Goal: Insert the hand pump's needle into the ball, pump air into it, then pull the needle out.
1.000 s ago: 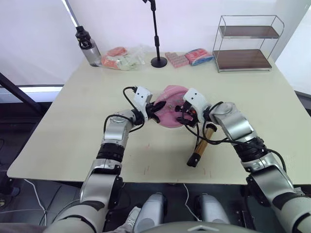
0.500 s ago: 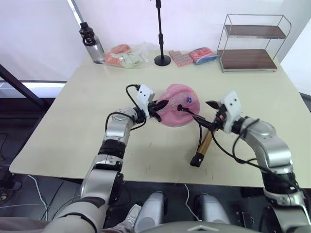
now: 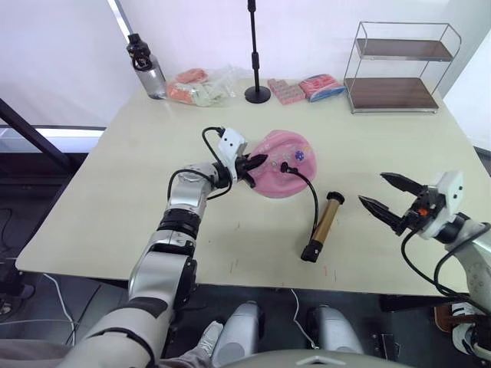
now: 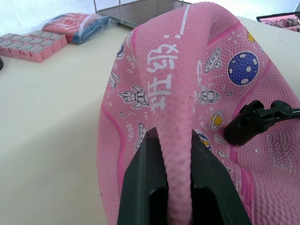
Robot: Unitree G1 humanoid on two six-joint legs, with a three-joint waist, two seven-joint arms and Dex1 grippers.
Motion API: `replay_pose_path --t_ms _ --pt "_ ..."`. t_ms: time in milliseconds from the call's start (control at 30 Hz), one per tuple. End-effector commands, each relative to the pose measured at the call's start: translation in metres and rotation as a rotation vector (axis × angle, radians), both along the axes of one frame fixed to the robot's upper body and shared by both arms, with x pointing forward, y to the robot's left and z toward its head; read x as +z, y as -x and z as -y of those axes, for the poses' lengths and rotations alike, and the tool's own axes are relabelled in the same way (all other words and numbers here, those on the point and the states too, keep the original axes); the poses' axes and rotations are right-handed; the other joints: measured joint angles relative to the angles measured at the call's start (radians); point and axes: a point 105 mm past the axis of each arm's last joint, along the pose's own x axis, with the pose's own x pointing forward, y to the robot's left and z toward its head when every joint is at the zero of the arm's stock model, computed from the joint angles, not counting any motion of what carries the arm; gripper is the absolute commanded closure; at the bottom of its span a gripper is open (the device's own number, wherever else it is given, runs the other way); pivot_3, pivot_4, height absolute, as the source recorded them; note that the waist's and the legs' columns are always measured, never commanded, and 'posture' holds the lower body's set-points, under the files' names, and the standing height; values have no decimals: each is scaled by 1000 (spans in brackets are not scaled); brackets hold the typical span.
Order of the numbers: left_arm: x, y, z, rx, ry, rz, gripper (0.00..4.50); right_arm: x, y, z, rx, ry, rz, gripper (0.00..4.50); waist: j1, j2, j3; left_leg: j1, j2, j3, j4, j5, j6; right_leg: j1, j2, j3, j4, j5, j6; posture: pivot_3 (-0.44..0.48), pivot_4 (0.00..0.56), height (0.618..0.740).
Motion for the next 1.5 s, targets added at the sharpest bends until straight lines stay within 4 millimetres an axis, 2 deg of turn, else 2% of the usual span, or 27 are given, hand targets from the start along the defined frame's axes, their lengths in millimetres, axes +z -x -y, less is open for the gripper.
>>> replay_pose_path --t_ms 33,167,400,700,733,833,900,933,1000,1033,1067,1100,1267,1333,1500 --pt "-33 6 5 1 -72 -100 4500 17 13 2 60 5 96 78 2 0 0 0 0 0 0 0 0 0 0 0 0 0 0 0 150 740" --pt "-37 8 4 0 -82 -102 4500 19 22 6 95 -17 108 78 5 -1 1 0 0 0 0 0 0 1 0 0 -1 0 0 0 150 740" --pt "-37 9 1 0 -82 -95 4500 20 36 26 91 -15 113 78 11 -1 1 0 0 0 0 0 0 2 0 0 -3 0 0 0 150 740" --pt "-27 7 -1 14 -45 -70 4500 24 39 27 116 -21 126 78 12 -1 2 0 0 0 0 0 0 2 0 0 -4 0 0 0 150 740" --pt "-23 6 -2 21 -22 -66 4110 24 39 27 115 -26 131 29 12 -1 3 0 0 1 0 0 0 2 0 0 -4 0 0 0 150 740" --pt "-11 4 -2 28 35 -39 3338 24 38 26 108 -34 141 0 12 -1 6 -1 0 1 0 0 0 2 0 0 -4 0 0 0 150 740" --pt "-6 6 1 11 55 -25 2394 25 38 26 109 -39 148 0 12 -1 10 -1 0 1 0 0 0 2 0 0 -4 0 0 0 150 740" --pt "-3 7 2 5 67 -15 1763 25 38 26 107 -43 152 0 12 -1 10 -2 0 1 0 0 0 1 0 0 -4 0 0 0 150 740" --pt "4 9 3 -7 88 2 1204 26 39 25 110 -47 159 0 11 -3 14 -3 0 1 0 0 0 1 0 0 -4 0 0 0 150 740" --pt "9 11 2 -16 80 20 766 26 39 25 111 -48 161 0 10 -3 16 -4 0 1 0 0 0 0 0 1 -4 0 0 0 150 740" --pt "18 13 3 -29 92 37 255 26 39 25 112 -49 162 0 10 -4 18 -5 0 1 0 0 0 -1 0 2 -5 0 0 0 150 740" --pt "28 15 2 -35 95 65 52 26 39 25 112 -49 163 0 9 -5 20 -5 0 1 0 0 0 -2 0 3 -5 0 0 0 150 740" --pt "66 25 1 -55 124 152 52 24 39 25 113 -48 163 0 1 -8 26 -18 0 3 2 3 -5 -14 1 2 -4 3 -5 0 150 740" --pt "78 31 2 -73 136 181 52 23 38 25 114 -47 163 0 -3 -8 27 -18 -1 4 2 3 -5 -14 1 3 -4 3 -5 0 150 740" --pt "84 41 -3 -77 153 188 52 21 39 23 123 -58 155 0 -14 -8 27 -17 -1 6 2 3 -5 -14 1 5 -4 3 -5 0 150 740"
